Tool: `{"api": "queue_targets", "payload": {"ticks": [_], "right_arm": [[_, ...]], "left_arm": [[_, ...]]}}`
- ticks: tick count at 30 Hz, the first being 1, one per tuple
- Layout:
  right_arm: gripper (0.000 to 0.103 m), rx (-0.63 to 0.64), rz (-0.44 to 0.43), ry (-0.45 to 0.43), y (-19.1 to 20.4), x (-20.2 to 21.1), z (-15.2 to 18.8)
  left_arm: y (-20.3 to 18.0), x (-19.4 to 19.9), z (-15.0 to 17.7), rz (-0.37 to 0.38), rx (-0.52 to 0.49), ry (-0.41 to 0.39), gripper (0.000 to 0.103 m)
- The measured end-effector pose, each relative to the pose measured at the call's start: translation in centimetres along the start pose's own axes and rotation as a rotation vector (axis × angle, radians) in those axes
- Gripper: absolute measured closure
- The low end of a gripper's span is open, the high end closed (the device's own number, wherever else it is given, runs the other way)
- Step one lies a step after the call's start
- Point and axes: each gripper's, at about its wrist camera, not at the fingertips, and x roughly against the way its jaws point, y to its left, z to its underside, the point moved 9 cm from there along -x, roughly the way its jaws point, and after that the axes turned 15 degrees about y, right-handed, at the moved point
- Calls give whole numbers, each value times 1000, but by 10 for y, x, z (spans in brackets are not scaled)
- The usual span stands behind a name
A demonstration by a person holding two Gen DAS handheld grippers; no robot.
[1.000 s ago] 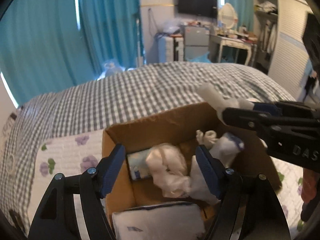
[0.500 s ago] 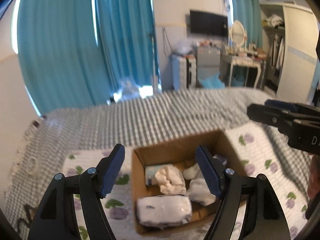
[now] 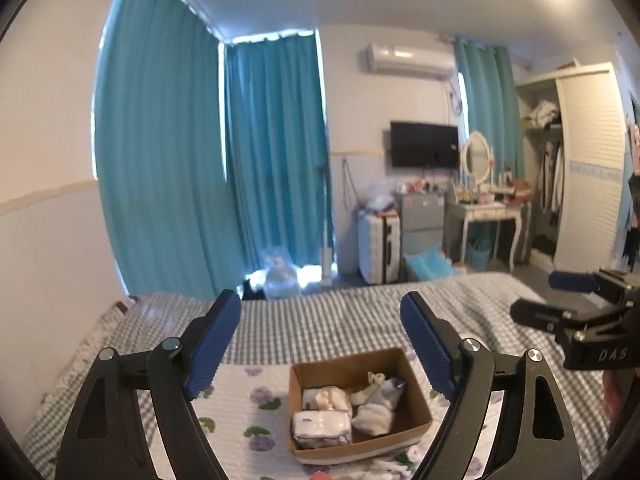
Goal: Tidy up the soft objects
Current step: 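Move both tools back toward the white plush toy beside the box, then grasp the white-and-green plush toy with the right gripper while the left gripper grasps the white cotton ball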
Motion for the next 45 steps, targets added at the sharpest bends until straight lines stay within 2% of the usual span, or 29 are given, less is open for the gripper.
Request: {"api": "queue_targets", "payload": {"ticks": [2,6,10,14,21,33,42,44,45], "right_arm": [[11,9,-16,-2,6,12,9],[11,8,-24,9,8,17,31],[11,6,-21,50,4,1,60],[11,4,-23,121,1,-34,99],[11,1,-34,245,0,-106,150],[12,36,-75,458,16,-223,200],[28,24,-119,566,22,-280,219],[46,14,-126,588,21,-289,222],[46,8,-126,594,20,-292,223]], "left_arm": [[1,10,5,19,12,4,19],[6,4,28,15,50,66,20],[1,-10,63,-32,18,116,20],[5,-42,107,-73,44,186,19],[-2,-100,182,-64,87,360,19],[-1,-175,248,-43,108,541,20],[0,-208,282,-33,131,636,20],[0,-212,285,-23,136,650,20],[-1,-213,286,-21,133,656,20]]}}
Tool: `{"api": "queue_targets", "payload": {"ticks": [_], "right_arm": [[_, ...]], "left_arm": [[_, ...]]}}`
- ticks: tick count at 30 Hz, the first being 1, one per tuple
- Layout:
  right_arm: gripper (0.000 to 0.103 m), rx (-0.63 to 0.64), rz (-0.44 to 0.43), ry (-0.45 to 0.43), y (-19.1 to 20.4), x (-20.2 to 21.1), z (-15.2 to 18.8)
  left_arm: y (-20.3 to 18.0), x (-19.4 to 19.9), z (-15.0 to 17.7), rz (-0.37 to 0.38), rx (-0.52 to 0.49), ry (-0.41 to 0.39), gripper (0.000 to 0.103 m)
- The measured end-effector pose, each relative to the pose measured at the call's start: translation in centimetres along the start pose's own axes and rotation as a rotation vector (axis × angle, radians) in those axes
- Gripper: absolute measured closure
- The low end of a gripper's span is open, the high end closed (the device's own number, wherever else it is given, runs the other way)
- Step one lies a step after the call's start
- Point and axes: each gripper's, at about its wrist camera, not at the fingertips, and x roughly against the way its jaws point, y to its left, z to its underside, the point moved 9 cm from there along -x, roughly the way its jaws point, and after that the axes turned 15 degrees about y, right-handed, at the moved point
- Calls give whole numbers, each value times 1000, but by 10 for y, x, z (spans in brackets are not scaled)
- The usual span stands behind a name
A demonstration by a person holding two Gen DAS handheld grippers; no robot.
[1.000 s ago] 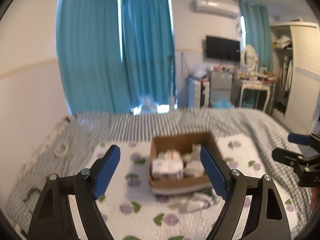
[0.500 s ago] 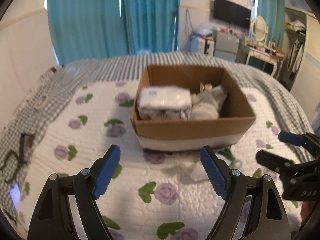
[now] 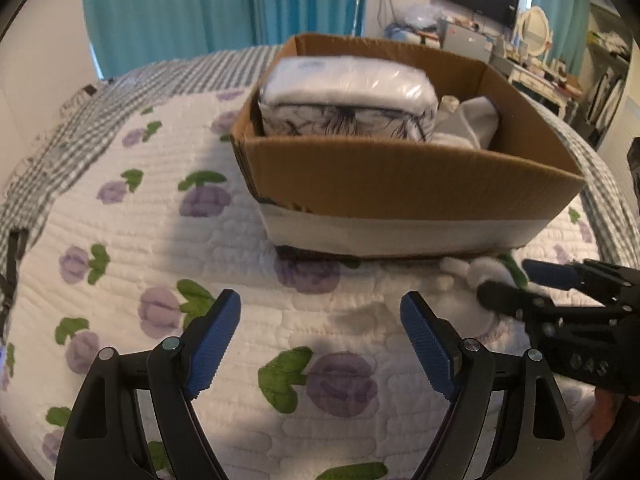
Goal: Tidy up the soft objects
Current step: 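Grasp the white-and-green plush toy with the right gripper while the left gripper grasps the white cotton ball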
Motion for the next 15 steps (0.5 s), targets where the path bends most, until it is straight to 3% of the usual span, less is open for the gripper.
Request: {"api": "queue_targets", "payload": {"ticks": [1,2,8,15], "right_arm": [[49,-5,-7,4,-1,-1,0],[61,-5,-19,-2,-1,0,0],[63,-16,4,-51,-4,25,10],[63,-66,71,-101,-27,52,18]], "left_arm": [[-1,-1,0,-2,-6,4,20],[-3,-1,0,-4,-11,5,20],[-26,9,4,60,-48,-1,20],[-68,9,17,148,-116,47,20]]}}
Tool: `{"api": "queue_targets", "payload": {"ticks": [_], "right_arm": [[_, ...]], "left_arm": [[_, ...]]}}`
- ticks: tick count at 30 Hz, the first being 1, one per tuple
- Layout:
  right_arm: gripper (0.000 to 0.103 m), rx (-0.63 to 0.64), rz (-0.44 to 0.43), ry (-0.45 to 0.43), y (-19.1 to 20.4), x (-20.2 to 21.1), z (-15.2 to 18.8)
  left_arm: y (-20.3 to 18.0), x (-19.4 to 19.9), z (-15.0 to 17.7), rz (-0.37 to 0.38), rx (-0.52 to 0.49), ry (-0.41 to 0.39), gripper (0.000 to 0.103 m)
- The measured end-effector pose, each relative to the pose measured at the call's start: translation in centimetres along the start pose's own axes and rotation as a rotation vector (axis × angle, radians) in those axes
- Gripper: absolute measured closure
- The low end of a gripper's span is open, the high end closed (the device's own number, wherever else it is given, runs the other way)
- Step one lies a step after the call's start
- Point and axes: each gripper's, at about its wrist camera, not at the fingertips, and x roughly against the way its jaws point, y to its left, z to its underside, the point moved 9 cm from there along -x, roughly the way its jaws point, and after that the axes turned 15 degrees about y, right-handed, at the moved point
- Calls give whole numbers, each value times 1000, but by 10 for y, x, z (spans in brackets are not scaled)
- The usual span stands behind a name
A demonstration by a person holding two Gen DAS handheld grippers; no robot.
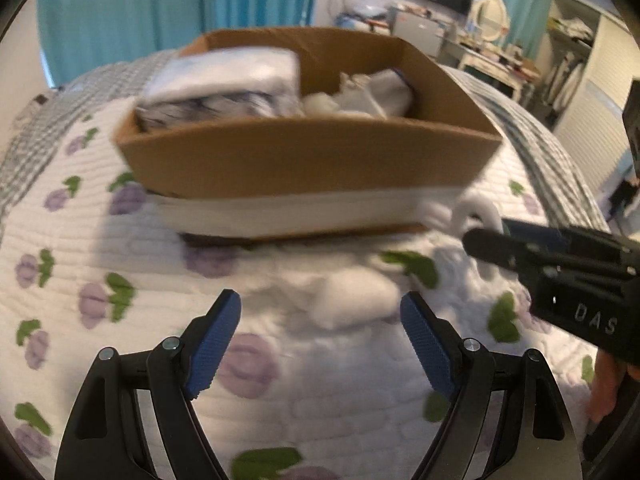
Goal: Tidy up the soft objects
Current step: 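Grasp the white-and-green plush toy with the right gripper while the left gripper grasps the white cotton ball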
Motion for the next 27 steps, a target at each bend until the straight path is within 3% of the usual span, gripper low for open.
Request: {"api": "queue_targets", "payload": {"ticks": [9,15,17,19,27], "right_arm": [[63,-36,-25,7,-18,-4,-1],[63,-41,-31,28,-18,-14,-2],[63,-39,-27,33,-17,-16,-2],[63,-35,-17,35,-16,-16,-1],[63,-20,6,-1,-7,7,1]], "left_arm": [[-18,-32,-8,-8,-60,58,24],[-13,-50,-9,34,-46,66,24],[-12,-48,-10,40,-54,55,37],[-10,-45,-11,26,-64,50,59],[-3,-9,-5,0,-107,-1,63]]}}
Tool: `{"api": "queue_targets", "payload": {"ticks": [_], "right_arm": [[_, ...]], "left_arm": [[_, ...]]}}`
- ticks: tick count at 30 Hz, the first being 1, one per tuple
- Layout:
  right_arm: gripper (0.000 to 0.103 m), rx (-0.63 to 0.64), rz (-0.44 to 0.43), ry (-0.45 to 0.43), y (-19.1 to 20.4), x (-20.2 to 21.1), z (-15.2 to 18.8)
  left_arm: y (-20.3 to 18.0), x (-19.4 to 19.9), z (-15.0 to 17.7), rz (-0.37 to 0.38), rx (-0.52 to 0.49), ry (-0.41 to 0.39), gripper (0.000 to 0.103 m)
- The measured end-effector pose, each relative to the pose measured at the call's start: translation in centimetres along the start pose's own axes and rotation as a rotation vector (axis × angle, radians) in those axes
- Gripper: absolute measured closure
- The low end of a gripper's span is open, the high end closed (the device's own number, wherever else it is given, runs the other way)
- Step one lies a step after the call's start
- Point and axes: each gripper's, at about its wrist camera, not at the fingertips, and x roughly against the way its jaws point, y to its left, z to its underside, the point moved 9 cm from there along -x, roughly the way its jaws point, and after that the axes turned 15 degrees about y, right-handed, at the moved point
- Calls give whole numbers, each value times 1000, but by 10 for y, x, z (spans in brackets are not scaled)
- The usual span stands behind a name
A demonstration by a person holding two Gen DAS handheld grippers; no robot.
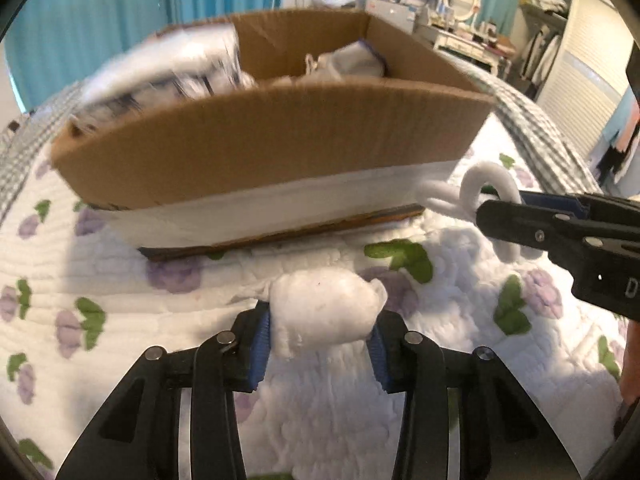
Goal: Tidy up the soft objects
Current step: 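Carry plush toy and cotton ball into the box and open both grippers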
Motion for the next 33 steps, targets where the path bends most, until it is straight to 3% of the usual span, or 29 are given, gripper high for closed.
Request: {"api": "queue_targets", "payload": {"ticks": [8,19,25,33], "right_arm": [[63,51,24,-126,27,75,-5],[63,126,40,-279,63,159,-46],[63,155,30,-276,68,155,-90],[63,110,-9,-232,51,104,-147]], "left_arm": [[-3,76,-7,-26,-9,-126,63],[24,163,-59,-68,4,-304,63],[45,152,-101,-81,24,-312,63],[62,99,-139,-86,29,-240,63]]}}
